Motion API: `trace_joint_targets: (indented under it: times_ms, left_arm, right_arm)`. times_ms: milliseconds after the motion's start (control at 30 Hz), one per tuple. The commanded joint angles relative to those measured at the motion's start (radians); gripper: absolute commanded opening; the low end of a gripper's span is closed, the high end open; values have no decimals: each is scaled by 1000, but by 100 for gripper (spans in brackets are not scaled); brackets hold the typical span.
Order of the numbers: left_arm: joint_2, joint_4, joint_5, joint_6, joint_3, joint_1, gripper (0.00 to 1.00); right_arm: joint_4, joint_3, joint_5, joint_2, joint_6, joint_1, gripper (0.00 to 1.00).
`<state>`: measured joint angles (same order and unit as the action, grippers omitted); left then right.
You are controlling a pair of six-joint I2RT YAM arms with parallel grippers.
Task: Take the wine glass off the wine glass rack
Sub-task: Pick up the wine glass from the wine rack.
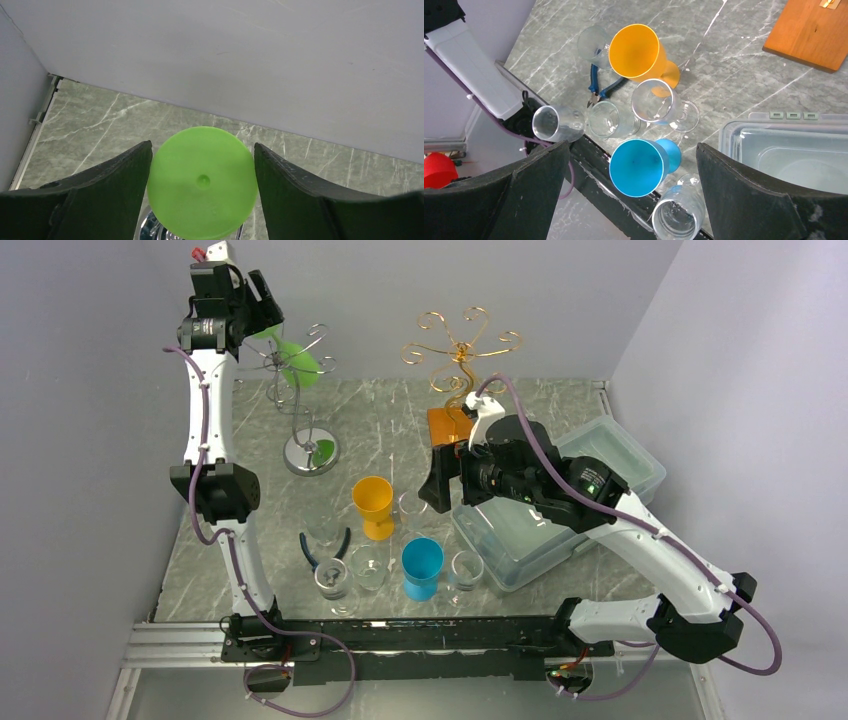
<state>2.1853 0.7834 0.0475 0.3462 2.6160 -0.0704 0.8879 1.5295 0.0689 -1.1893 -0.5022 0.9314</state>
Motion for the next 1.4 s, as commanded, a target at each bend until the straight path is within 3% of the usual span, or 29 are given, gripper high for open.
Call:
trace_joint_targets:
  times_ms: [0,100,333,767,1067,1367]
  left_arm:
    - [33,146,-1,28,-23,6,77]
    - [34,154,-22,14,-16,6,77]
    - [51,189,-45,-8,-1,6,89]
    - [60,206,-93,-25,17,11,94]
    - [76,221,-80,-27,16,12,89]
    - [69,212,-61,-26,14,13,76]
  right_arm:
    - [-50,-8,-11,23,-5,-5,100]
    - [-52,-8,-14,23,-6,-5,100]
    - [-53,-10,-18,24,-7,-5,100]
    - [-50,-6,-23,20,-7,-6,100]
    - [-53,-9,-33,20,-8,-6,100]
    - [-52,-6,-33,23,-9,-6,100]
